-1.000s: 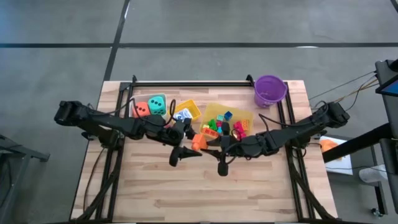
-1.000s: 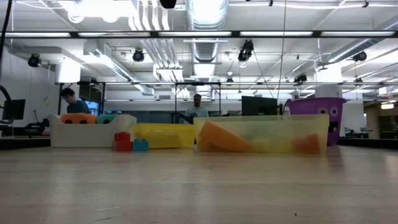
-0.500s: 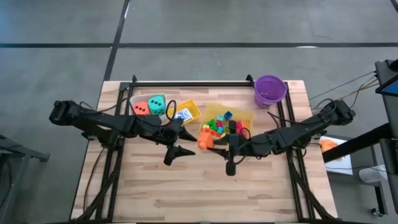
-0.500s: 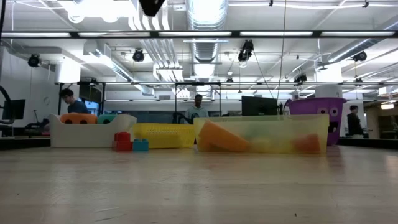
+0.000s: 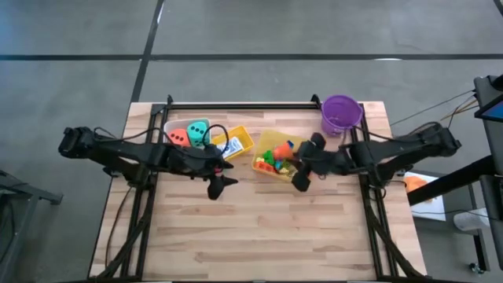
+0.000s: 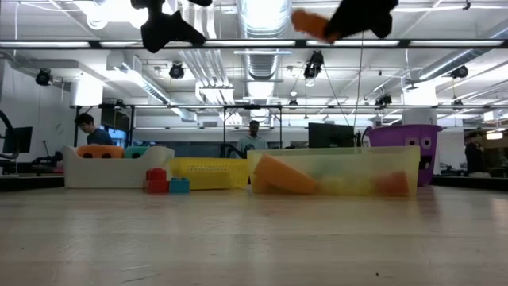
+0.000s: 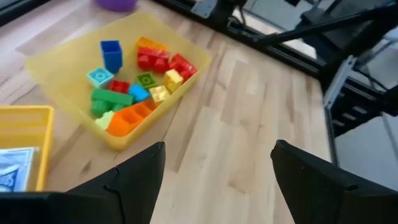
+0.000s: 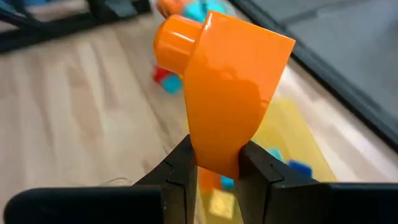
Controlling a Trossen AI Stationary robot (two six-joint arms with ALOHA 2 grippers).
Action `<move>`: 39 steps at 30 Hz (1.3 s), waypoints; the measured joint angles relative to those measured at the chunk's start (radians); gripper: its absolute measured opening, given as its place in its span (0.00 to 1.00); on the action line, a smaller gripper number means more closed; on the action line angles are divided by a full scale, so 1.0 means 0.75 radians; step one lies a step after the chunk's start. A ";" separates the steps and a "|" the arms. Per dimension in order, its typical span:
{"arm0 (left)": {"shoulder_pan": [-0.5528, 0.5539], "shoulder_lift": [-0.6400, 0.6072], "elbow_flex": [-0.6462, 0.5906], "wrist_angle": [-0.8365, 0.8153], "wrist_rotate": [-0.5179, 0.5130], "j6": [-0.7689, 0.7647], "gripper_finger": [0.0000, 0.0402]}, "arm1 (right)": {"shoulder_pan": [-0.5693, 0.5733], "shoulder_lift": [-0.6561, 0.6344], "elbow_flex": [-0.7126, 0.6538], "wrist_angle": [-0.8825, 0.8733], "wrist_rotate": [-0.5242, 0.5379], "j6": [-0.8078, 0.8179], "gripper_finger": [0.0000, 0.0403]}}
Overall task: Pick & Place Toys
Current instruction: Put the orange game piece into the yellow bin
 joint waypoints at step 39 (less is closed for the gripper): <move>0.106 -0.002 -0.014 -0.240 -0.083 -0.088 0.72 | -0.433 0.454 -0.276 0.046 -0.493 -0.196 0.17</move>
